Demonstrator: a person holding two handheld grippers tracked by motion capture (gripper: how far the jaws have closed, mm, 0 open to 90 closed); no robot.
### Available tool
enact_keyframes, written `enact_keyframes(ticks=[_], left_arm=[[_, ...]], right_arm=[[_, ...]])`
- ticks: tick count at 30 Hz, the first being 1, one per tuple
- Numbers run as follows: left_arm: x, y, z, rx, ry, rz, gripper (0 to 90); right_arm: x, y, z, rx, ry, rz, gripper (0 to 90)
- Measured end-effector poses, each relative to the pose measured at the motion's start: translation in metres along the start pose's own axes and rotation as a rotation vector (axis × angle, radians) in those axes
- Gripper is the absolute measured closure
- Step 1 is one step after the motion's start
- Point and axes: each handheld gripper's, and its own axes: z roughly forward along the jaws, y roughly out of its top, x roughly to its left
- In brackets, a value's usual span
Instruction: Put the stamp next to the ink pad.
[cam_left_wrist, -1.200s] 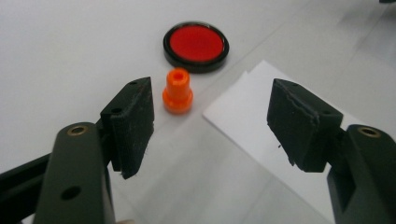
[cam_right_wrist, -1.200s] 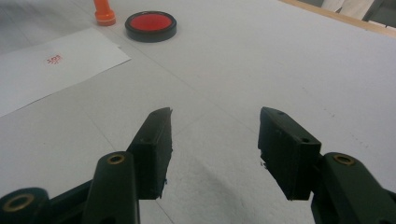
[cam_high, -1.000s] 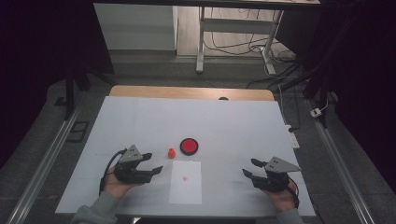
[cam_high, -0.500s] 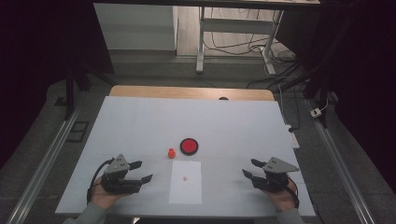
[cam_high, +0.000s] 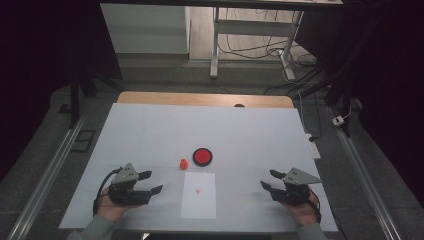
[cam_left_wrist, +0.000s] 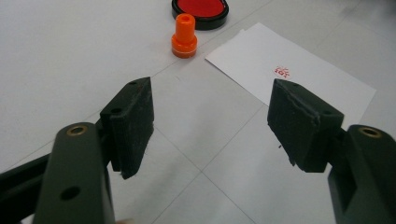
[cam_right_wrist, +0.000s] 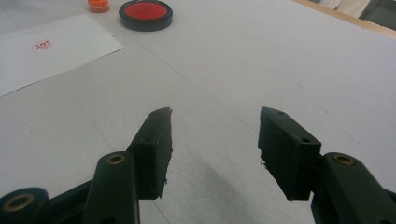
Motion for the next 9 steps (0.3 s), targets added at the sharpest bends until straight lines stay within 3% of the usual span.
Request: enact_keyframes(ticks=[9], left_arm=[[0.0020,-0.0006,0.0010,0.004,0.001,-0.020,31.2]], right_arm=[[0.0001,0.0010,-0.0008,-0.007,-0.001,0.004,43.6]])
